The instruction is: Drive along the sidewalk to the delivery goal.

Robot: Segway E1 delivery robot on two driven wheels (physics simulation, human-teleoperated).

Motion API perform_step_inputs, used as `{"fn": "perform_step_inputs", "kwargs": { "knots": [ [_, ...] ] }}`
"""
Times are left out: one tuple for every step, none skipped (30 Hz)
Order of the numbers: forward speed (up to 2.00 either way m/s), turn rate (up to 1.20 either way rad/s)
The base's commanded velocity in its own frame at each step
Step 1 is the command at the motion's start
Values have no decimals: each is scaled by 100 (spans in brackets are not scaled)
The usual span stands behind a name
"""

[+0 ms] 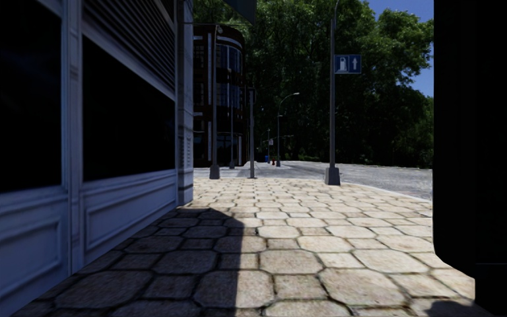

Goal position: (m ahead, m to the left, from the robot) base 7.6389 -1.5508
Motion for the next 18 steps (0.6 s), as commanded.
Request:
{"fn": "perform_step_inputs", "kwargs": {
  "knots": [
    [200,0],
    [200,0],
    [200,0],
    [200,0],
    [200,0],
    [200,0],
    [200,0],
    [200,0],
    [200,0],
    [200,0],
    [200,0],
    [200,0],
    [200,0],
    [200,0],
    [200,0],
    [200,0],
    [200,0],
    [200,0]
  ]
}}
